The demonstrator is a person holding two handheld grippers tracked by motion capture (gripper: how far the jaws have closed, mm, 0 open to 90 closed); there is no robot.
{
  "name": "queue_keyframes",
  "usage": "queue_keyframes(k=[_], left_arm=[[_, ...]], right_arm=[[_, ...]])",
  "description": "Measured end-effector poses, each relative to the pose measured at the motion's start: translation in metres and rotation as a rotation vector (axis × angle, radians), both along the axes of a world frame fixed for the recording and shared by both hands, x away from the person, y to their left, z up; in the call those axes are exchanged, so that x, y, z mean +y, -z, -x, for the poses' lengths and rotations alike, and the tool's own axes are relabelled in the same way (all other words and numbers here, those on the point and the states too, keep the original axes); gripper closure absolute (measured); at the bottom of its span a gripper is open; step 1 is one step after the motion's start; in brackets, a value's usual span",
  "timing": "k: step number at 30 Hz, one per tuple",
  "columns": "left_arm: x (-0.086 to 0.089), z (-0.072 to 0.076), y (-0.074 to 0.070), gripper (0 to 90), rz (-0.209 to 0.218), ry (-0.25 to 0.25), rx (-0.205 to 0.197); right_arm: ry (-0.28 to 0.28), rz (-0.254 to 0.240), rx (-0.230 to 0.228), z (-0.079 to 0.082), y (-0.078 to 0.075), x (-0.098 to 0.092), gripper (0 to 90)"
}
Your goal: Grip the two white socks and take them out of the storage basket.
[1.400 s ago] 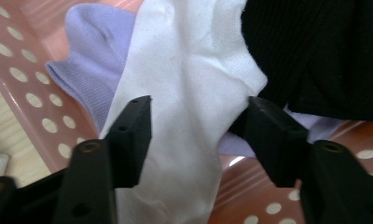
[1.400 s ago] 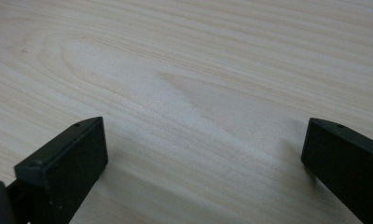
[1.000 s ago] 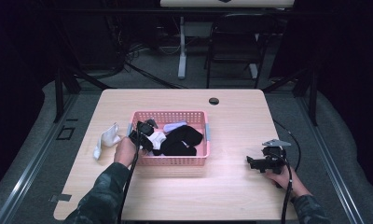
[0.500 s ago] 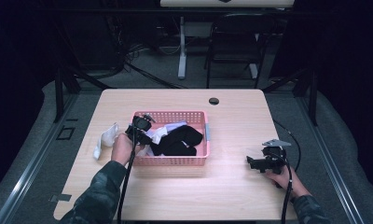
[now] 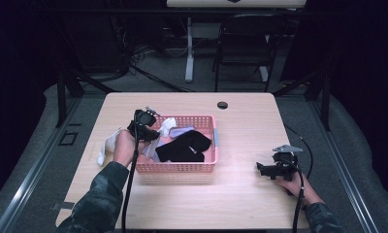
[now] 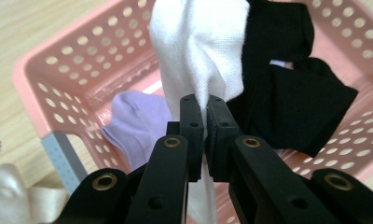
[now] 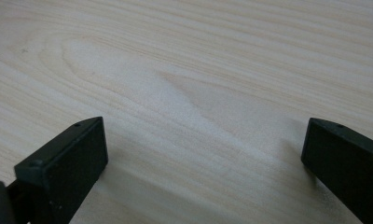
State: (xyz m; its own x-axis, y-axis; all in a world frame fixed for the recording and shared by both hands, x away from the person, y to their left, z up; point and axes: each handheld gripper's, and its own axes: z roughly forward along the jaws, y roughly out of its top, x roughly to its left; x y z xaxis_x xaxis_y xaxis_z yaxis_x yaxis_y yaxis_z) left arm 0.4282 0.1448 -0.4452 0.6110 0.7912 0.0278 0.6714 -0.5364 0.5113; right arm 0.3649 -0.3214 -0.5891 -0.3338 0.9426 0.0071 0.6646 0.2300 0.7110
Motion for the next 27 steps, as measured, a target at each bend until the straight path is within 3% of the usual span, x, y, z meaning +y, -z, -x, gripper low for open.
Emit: queue_keyframes(k=[9,18,27], left_arm=[[-0.001,0.002,-0.033,86.8,0.003,0.010,-0.073],[-0.003,-0.003,-0.048,86.8,0.020,0.007,-0.093],[0.006,-0.006,-0.076,86.8,0.043,-0.004,-0.138]], right_arm=[[0.000,-0.001,-0.001,0.000,0.000,0.000,0.0],[0.001,0.000,0.000,0.000,0.000,0.000,0.0],[0.003,0.000,0.000,0.000,0.000,0.000,0.0]])
